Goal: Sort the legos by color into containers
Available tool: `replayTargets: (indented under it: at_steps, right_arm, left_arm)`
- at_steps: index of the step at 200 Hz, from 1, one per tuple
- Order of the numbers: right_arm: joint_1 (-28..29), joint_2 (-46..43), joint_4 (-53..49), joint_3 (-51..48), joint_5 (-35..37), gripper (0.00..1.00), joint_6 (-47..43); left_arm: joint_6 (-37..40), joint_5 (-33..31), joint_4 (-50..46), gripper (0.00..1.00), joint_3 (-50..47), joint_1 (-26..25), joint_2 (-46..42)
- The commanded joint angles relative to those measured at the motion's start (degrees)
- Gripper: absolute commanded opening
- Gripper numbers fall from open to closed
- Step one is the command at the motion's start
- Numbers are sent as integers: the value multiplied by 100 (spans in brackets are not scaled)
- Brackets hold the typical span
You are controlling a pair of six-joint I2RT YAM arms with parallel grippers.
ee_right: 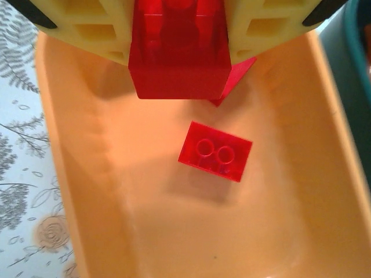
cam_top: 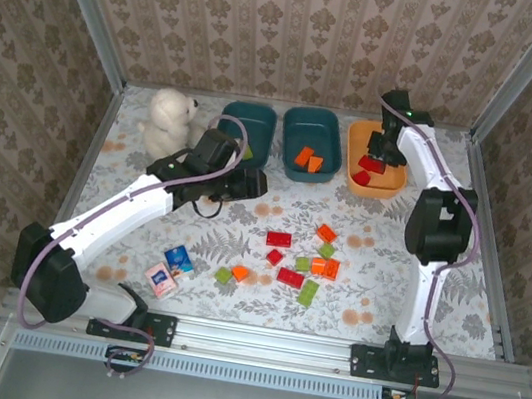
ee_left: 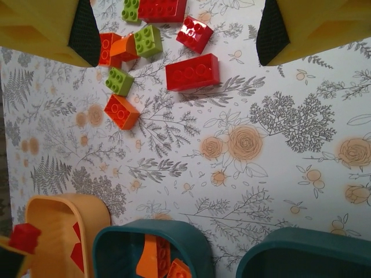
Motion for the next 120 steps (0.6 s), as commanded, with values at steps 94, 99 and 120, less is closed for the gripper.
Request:
replayTargets:
  at_steps: [94,99,120]
  right_arm:
    - [-275,1015,-793,761,-50,50,332]
    - [-275,1002,-815,792,-62,54,332]
    - [-266,764,-758,846,-121,62,333]
  left_arm:
    - [239,-75,-227,75,220,15,-77]
    - [238,-71,-230,75,214,21,-69]
    - [252,-67,-234,75,231,51,-70]
